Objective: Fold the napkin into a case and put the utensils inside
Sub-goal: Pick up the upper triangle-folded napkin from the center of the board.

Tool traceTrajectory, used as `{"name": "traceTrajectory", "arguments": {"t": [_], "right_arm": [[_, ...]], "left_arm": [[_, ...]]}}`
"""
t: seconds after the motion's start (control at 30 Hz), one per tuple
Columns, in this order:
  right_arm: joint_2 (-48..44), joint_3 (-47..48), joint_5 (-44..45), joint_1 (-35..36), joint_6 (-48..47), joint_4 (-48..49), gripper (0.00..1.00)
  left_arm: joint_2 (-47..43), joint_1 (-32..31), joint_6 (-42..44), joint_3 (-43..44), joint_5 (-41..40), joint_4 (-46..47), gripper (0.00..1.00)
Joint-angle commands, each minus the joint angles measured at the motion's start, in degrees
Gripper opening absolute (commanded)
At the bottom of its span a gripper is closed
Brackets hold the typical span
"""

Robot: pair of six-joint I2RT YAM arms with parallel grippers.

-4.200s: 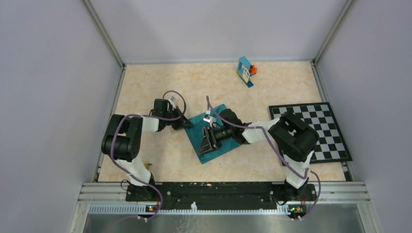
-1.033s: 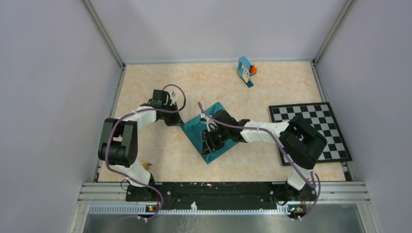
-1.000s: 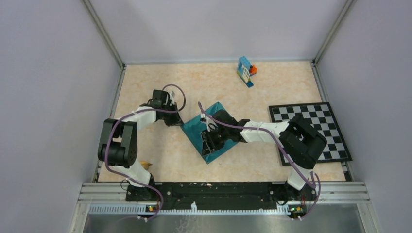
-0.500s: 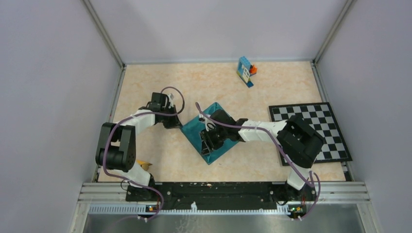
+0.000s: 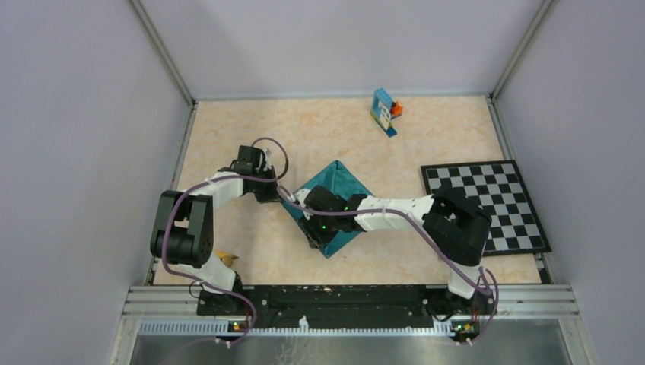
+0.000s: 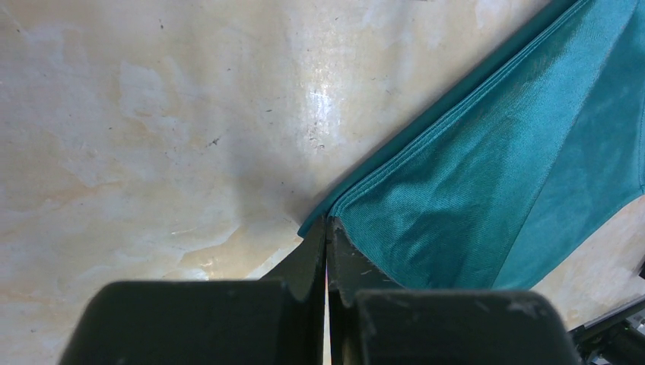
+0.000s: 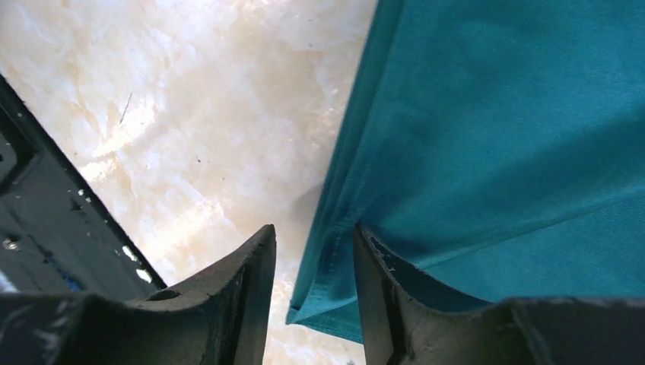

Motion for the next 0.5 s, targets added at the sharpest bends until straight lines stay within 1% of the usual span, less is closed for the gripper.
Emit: {"name": "traceTrajectory", "arguments": {"t": [0.0, 0.1, 0.23, 0.47], "right_arm": [[1.25, 3.69, 13.44, 5.04, -5.04, -4.14, 0.40], [2.92, 4.21, 18.36, 7.80, -6.26, -6.07, 0.39], [3.90, 3.37, 23.93, 10.80, -6.65, -6.88, 0.40], [3.31, -0.97, 27.66, 11.91, -4.84, -5.44, 0.41]], "left_arm": [[0.80, -0.21, 0.02, -0.32, -1.06, 0.33, 0.00], [0.96, -0.21, 0.01, -0.31, -1.07, 0.35, 0.00], [0.90, -0.21, 0.10, -0.20, -1.28, 0.25, 0.00], [0.99, -0.21, 0.19, -0.19, -1.30, 0.25, 0.00]]}}
